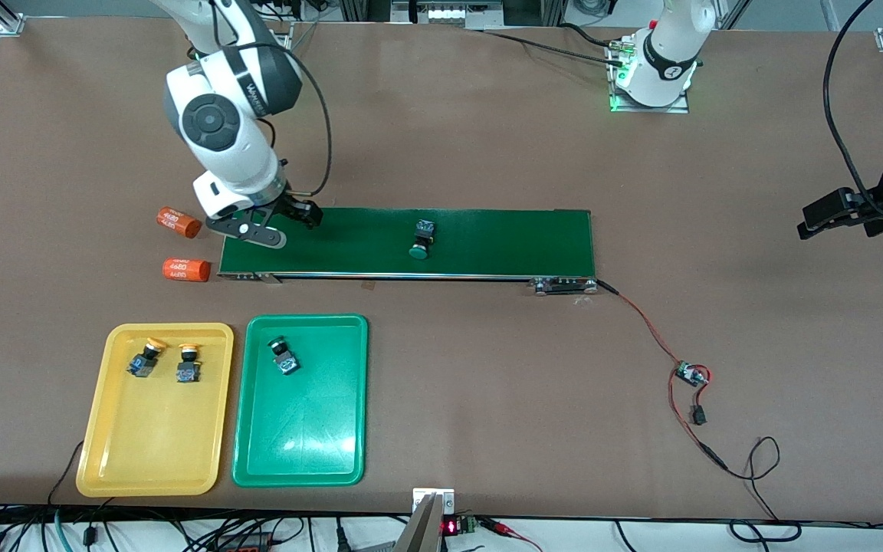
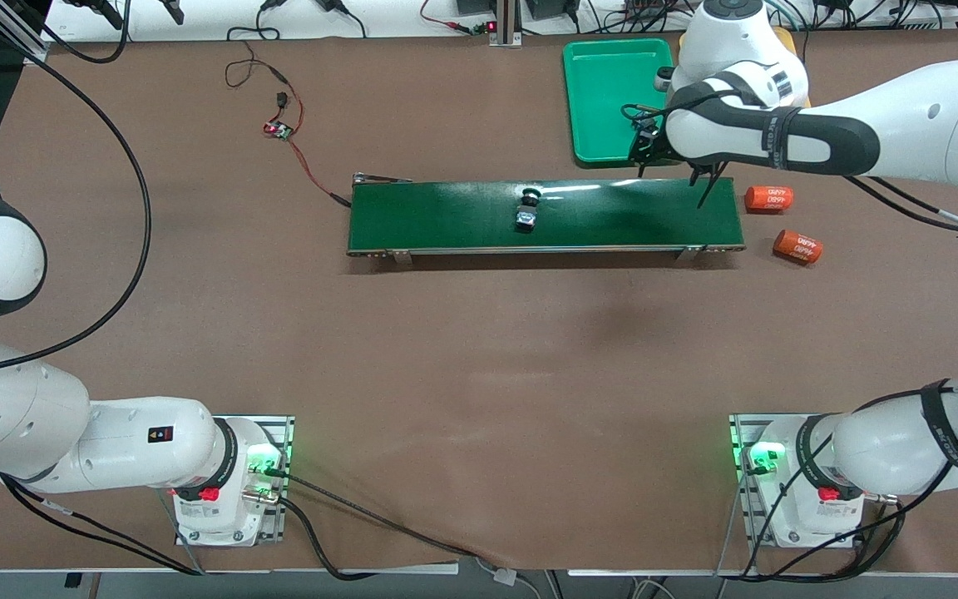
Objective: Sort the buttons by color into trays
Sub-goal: 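Reach the right gripper to the belt and grasp another green-capped button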
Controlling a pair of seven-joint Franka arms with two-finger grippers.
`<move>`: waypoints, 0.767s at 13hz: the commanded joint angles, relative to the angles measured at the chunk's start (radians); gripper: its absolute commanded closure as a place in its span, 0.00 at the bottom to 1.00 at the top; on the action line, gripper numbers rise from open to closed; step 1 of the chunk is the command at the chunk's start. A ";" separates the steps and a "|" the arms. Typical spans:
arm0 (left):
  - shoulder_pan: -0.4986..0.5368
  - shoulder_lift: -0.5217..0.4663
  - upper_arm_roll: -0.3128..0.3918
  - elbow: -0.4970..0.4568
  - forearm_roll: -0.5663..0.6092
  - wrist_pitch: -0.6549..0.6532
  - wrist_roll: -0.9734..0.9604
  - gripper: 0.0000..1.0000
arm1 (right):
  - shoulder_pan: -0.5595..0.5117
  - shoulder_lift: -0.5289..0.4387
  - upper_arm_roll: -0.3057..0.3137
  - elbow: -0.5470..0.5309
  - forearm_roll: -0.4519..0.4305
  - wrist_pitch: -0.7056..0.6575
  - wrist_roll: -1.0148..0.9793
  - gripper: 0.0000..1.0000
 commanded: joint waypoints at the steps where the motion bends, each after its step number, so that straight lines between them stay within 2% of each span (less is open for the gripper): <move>1: 0.000 -0.009 0.003 -0.003 0.001 0.009 0.013 0.00 | 0.040 0.013 -0.005 -0.009 0.012 0.041 0.080 0.00; 3: -0.001 -0.009 0.000 -0.005 0.047 0.012 0.011 0.00 | 0.066 0.045 -0.005 0.009 0.010 0.057 0.071 0.00; 5: -0.003 -0.011 -0.002 -0.005 0.047 0.016 0.010 0.00 | 0.138 0.099 -0.005 0.055 0.019 0.069 0.090 0.00; 10: 0.002 -0.017 0.002 -0.014 -0.002 0.018 0.007 0.00 | 0.218 0.169 -0.006 0.107 0.015 0.158 0.129 0.00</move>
